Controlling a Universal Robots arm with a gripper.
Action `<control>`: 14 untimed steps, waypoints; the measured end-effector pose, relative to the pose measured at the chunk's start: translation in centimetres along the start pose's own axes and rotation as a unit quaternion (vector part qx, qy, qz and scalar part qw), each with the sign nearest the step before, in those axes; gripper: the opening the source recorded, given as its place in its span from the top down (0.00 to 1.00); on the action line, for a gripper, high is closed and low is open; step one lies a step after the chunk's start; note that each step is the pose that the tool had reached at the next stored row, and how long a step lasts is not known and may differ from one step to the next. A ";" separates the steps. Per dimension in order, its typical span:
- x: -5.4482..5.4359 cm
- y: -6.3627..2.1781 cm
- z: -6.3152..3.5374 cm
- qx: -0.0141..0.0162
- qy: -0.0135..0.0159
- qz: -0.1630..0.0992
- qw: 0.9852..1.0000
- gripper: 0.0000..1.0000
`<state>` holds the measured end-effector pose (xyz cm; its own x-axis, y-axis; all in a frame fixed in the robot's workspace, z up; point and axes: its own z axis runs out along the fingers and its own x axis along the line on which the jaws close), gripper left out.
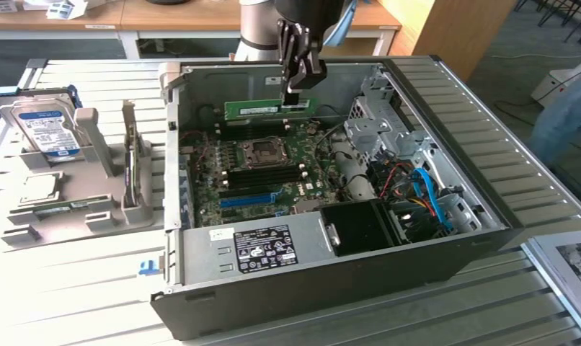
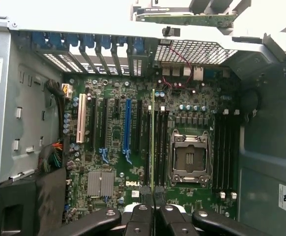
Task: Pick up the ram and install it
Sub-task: 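Pick up the ram and move it above insertion slot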
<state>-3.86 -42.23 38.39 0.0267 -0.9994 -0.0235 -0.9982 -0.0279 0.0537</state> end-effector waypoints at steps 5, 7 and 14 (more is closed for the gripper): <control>0.0 -0.01 0.03 0.000 0.000 0.000 1.000 0.88; 0.0 -0.01 0.12 0.000 0.000 0.000 1.000 0.88; 0.0 -0.02 0.28 0.000 0.000 0.000 1.000 0.88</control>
<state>-3.86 -42.23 38.11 0.0266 -0.9994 -0.0234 -0.9982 -0.0278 0.0538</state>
